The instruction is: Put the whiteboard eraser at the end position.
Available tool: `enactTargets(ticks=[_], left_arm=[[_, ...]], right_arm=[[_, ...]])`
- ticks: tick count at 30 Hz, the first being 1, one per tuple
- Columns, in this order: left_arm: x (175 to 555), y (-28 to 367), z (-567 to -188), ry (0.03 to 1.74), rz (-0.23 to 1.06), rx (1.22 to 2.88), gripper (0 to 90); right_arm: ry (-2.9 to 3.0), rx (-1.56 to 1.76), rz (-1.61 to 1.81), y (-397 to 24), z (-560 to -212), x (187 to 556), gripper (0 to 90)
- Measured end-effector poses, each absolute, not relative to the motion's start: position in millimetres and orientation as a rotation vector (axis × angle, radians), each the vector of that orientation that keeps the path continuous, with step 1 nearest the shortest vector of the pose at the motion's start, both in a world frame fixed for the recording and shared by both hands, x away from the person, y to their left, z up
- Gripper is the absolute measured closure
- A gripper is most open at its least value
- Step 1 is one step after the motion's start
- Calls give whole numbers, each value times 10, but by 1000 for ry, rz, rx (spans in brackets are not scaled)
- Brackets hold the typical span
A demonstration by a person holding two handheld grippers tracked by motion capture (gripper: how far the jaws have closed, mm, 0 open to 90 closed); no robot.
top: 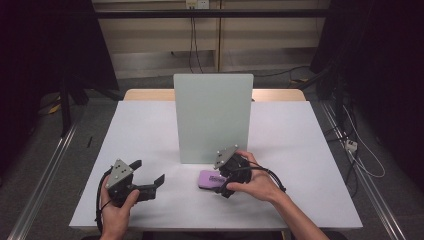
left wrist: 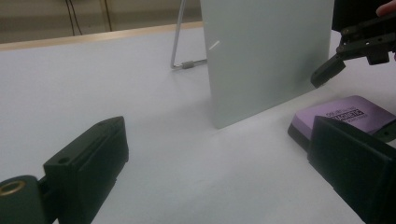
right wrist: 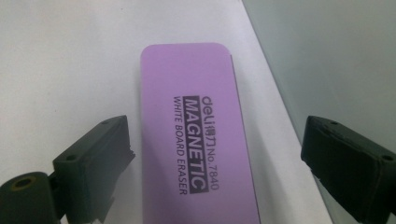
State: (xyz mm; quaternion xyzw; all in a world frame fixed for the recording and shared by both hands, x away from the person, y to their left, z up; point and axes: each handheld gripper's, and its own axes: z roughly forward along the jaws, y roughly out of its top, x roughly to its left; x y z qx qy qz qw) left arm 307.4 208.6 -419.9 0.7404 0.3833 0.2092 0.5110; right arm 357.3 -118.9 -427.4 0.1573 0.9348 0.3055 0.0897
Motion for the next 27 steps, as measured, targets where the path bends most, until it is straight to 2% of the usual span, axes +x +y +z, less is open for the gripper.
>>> enactTargets(ticks=[18,27], left_arm=[[3060,2100,-4198,916,504,1782,51],[3062,2108,-4191,926,507,1771,51]], right_arm=[[2588,726,1071,-1323,-4144,3602,88],[2407,830,1127,-1441,-4032,3491,77]])
